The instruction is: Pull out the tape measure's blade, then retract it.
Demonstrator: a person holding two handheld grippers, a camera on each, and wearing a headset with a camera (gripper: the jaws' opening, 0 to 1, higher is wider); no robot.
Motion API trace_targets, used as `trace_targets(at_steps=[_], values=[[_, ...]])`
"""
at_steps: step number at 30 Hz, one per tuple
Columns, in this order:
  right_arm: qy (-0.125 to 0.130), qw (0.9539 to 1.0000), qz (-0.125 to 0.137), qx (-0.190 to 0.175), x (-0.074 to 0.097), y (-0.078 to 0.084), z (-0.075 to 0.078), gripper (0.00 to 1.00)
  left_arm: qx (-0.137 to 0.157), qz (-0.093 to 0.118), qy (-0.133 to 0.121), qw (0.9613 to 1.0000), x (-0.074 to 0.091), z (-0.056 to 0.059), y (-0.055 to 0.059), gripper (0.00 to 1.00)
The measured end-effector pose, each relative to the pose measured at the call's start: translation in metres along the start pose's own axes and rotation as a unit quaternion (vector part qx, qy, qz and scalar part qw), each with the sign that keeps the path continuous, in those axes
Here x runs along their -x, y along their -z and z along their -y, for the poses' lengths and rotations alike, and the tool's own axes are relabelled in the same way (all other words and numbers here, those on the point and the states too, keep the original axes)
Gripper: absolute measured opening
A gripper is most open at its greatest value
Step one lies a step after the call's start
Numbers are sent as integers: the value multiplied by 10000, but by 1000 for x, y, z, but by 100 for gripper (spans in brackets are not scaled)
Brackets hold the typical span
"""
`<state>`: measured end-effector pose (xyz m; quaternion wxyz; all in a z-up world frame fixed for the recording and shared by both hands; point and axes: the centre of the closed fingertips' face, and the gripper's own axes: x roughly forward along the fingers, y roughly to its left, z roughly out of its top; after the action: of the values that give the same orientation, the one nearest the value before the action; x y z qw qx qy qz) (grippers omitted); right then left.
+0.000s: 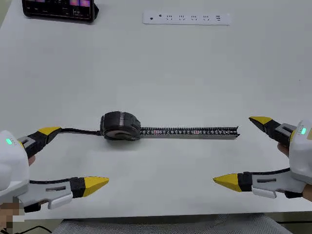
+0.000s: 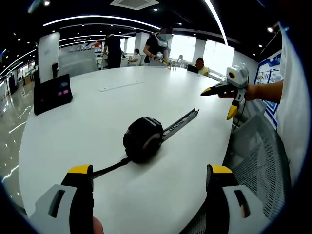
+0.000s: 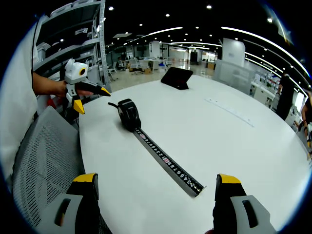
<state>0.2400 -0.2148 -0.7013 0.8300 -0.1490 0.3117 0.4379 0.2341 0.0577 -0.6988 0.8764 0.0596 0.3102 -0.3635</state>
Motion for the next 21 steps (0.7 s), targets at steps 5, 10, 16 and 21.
trace_targets(at_steps=[5, 10, 16, 21], values=[[-7, 10000, 17, -58, 2, 3, -1, 99, -25, 41, -61, 10000, 3, -3, 0, 98], [-28, 9999, 5, -143, 3, 8, -3, 99, 19, 49, -46, 10000, 4, -3, 2, 99], [-19, 9997, 59, -248, 5, 11, -3, 99, 76, 43, -24, 10000, 4, -1, 4, 99], [14, 9996, 86, -250, 7, 11, -3, 99, 58, 30, -51, 10000, 5, -2, 6, 99]])
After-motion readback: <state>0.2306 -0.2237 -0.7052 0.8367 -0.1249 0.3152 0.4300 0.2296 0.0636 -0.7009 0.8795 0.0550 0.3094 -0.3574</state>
